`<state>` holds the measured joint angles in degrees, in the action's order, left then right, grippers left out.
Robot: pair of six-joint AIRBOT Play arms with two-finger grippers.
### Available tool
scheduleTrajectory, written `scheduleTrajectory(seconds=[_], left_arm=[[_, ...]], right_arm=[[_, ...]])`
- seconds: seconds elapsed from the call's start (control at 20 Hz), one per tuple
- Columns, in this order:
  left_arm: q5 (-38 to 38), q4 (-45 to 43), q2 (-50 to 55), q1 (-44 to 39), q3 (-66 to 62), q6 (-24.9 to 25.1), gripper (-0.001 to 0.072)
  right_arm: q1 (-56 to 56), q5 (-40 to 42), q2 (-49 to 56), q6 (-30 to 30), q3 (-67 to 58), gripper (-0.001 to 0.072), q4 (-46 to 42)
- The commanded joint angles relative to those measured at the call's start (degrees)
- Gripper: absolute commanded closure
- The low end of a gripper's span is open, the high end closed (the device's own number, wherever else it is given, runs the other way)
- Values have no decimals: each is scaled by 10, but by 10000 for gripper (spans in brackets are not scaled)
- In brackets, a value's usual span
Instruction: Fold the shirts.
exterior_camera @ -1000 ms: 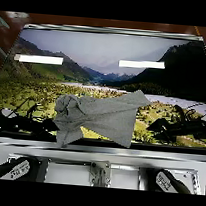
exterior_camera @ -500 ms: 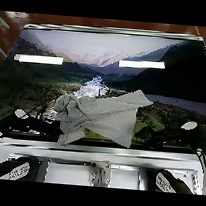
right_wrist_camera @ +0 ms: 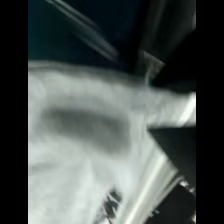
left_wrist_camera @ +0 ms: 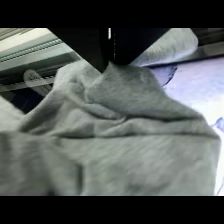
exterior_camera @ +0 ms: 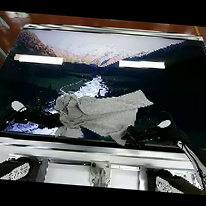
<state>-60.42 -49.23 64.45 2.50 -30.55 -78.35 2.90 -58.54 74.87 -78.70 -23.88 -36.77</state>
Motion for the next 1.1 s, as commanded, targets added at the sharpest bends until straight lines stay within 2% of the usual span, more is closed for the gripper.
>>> scheduleTrajectory(seconds=[0.0,0.15,0.25,0.3,0.4,0.5,0.65,0.8,0.9,1.05], left_arm=[[-13,-22,-24,0,-63,3,672],[-63,-110,-74,0,-188,1,672],[-71,-152,-122,0,-310,39,672],[-62,-153,-145,0,-383,55,671],[-22,-150,-182,0,-530,54,671],[44,-148,-210,0,-654,45,671],[98,-149,-239,0,-771,27,670],[77,-149,-267,0,-793,26,670],[34,-155,-278,0,-793,26,670],[-2,-169,-273,0,-790,26,670]], right_arm=[[32,25,16,27,-9,655,79],[19,-4,-56,97,-91,656,83],[-1,-33,-133,156,-193,655,82],[-17,-32,-178,159,-260,656,77],[-49,14,-257,159,-396,656,73],[-73,80,-312,135,-516,656,43],[-85,81,-350,58,-649,656,-22],[-85,72,-372,25,-699,656,-51],[-85,45,-382,-3,-712,655,-79],[-85,4,-384,-64,-712,655,-156]])
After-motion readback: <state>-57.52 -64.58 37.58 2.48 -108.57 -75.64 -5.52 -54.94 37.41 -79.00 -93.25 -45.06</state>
